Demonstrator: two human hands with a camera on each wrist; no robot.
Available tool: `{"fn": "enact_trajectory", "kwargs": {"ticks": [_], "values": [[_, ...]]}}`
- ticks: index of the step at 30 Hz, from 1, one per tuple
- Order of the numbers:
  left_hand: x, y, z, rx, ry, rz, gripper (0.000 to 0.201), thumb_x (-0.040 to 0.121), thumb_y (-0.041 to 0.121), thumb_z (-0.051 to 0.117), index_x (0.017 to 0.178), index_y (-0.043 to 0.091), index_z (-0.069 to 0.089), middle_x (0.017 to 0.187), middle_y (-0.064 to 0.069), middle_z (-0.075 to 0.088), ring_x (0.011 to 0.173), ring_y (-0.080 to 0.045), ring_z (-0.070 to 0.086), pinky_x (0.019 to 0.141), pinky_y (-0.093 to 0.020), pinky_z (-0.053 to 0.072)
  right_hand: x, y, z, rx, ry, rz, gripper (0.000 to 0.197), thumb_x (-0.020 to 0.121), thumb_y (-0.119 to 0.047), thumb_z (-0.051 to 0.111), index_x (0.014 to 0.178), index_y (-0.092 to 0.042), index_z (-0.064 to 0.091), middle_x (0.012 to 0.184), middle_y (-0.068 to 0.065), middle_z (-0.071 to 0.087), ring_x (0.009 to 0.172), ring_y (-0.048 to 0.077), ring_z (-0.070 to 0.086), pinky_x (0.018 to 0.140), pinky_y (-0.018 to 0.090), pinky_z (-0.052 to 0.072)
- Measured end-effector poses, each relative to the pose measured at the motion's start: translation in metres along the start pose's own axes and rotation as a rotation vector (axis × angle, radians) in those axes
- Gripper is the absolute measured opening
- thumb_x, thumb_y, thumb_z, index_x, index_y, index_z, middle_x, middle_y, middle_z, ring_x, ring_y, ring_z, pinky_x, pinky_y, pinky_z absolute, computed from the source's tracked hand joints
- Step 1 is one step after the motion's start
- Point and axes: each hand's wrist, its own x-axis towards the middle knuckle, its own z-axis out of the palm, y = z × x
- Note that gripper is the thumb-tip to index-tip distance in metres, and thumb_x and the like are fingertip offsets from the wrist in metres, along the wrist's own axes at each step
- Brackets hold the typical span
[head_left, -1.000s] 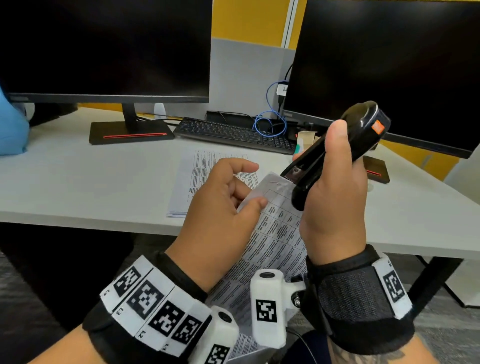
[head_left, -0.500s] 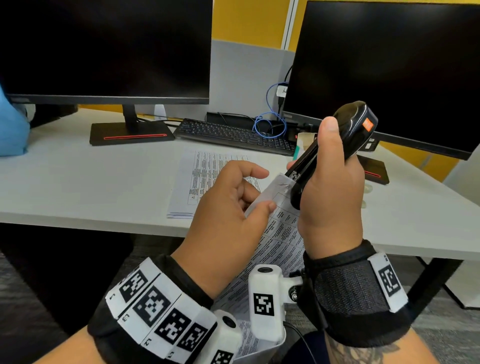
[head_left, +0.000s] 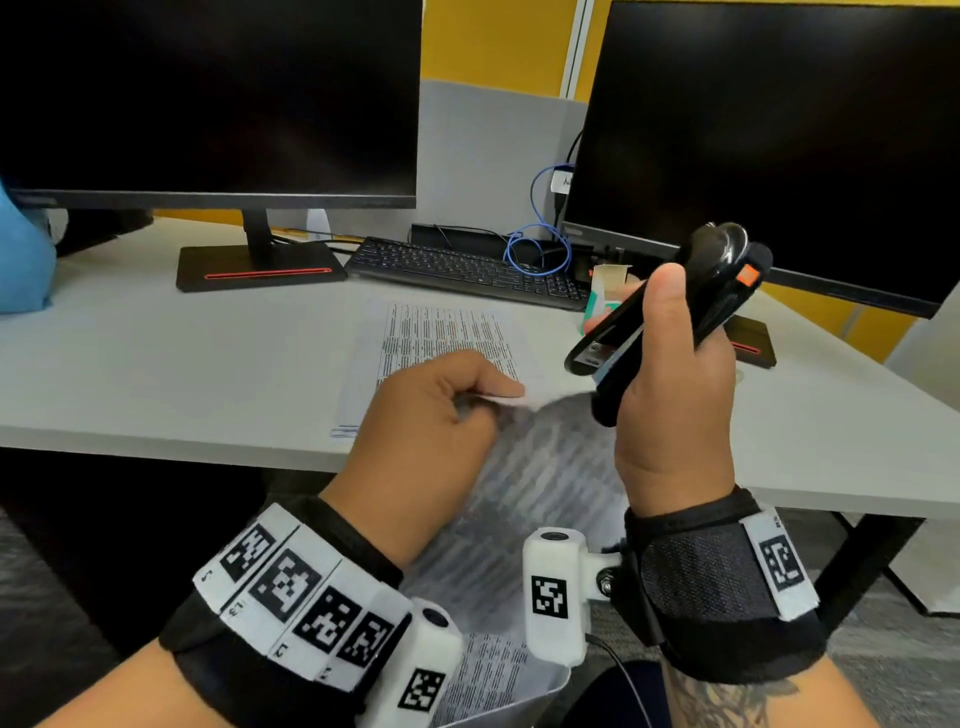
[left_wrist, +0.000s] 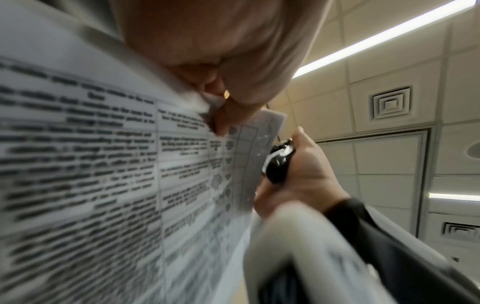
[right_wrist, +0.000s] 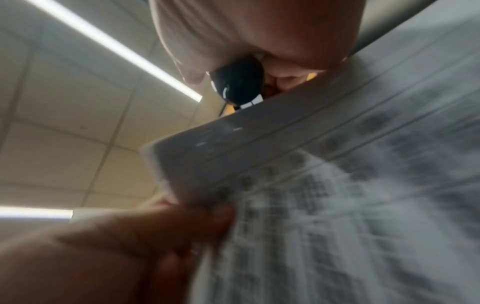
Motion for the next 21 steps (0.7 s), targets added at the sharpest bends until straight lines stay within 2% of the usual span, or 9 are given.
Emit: {"fn": "enact_trajectory", "kwargs": {"ticks": [1, 3, 7, 12, 14, 17, 19, 21], "values": [[0.001, 0.000, -0.003, -0.058, 0.054, 0.013, 0.037, 0.080, -0.012, 0.063, 0.067, 0.022, 0.070, 0.080, 0.005, 0.073, 0.076, -0.013, 0.067, 0.075, -0.027, 0.055, -0.001, 0.002, -0.003, -0.015, 0.010, -0.031, 0.050, 0.076, -0.062, 0.051, 0.086, -0.014, 0.062, 0.072, -0.005, 0.066, 0.072, 0.013, 0.065, 0.068, 0.026, 0.051], [0.003, 0.001, -0.006, -0.082, 0.119, 0.076, 0.043, 0.072, -0.022, 0.060, 0.058, 0.019, 0.065, 0.085, 0.006, 0.072, 0.086, -0.010, 0.067, 0.082, -0.027, 0.054, -0.004, 0.004, -0.007, -0.058, 0.028, -0.087, 0.042, 0.079, -0.060, 0.050, 0.083, -0.020, 0.063, 0.071, -0.009, 0.068, 0.071, 0.007, 0.065, 0.067, 0.022, 0.050], [0.003, 0.001, -0.007, -0.039, 0.147, 0.195, 0.043, 0.063, -0.023, 0.053, 0.054, 0.018, 0.059, 0.087, 0.008, 0.070, 0.088, -0.008, 0.065, 0.082, -0.027, 0.052, -0.008, 0.005, -0.008, -0.085, 0.044, -0.179, 0.026, 0.084, -0.053, 0.048, 0.082, -0.030, 0.061, 0.073, -0.019, 0.069, 0.073, 0.000, 0.064, 0.072, 0.019, 0.049], [0.002, -0.003, -0.006, -0.048, 0.137, 0.169, 0.048, 0.067, -0.027, 0.055, 0.054, 0.019, 0.059, 0.086, 0.008, 0.070, 0.088, -0.007, 0.065, 0.082, -0.027, 0.052, -0.010, 0.006, -0.009, -0.059, 0.041, -0.228, 0.024, 0.088, -0.047, 0.045, 0.087, -0.028, 0.060, 0.075, -0.024, 0.068, 0.071, -0.006, 0.062, 0.068, 0.012, 0.047], [0.000, 0.000, -0.007, -0.042, 0.124, 0.156, 0.042, 0.072, -0.023, 0.059, 0.059, 0.017, 0.062, 0.085, 0.006, 0.069, 0.085, -0.008, 0.065, 0.079, -0.024, 0.051, -0.011, 0.004, -0.008, -0.047, 0.055, -0.233, 0.024, 0.088, -0.046, 0.044, 0.086, -0.027, 0.059, 0.073, -0.023, 0.067, 0.071, -0.006, 0.061, 0.067, 0.011, 0.046], [0.000, 0.005, -0.008, -0.034, 0.094, 0.085, 0.027, 0.084, -0.001, 0.067, 0.080, 0.026, 0.067, 0.081, 0.002, 0.068, 0.077, -0.014, 0.064, 0.070, -0.026, 0.053, -0.011, 0.000, -0.006, -0.002, 0.091, -0.219, 0.027, 0.087, -0.049, 0.045, 0.081, -0.026, 0.060, 0.072, -0.012, 0.066, 0.073, 0.004, 0.063, 0.070, 0.018, 0.048], [0.001, 0.007, -0.007, -0.054, 0.070, 0.029, 0.028, 0.085, 0.007, 0.069, 0.094, 0.033, 0.064, 0.080, -0.001, 0.068, 0.075, -0.016, 0.065, 0.067, -0.029, 0.056, -0.009, -0.003, -0.004, 0.006, 0.096, -0.174, 0.032, 0.084, -0.054, 0.047, 0.081, -0.024, 0.059, 0.074, -0.004, 0.063, 0.073, 0.011, 0.063, 0.071, 0.025, 0.049], [0.001, 0.009, -0.006, -0.052, 0.034, -0.004, 0.034, 0.085, 0.009, 0.070, 0.103, 0.036, 0.061, 0.079, -0.001, 0.068, 0.071, -0.014, 0.066, 0.064, -0.027, 0.056, -0.007, -0.005, 0.000, -0.016, 0.064, -0.099, 0.040, 0.079, -0.060, 0.049, 0.082, -0.021, 0.058, 0.076, 0.003, 0.061, 0.075, 0.017, 0.062, 0.072, 0.032, 0.050]]}}
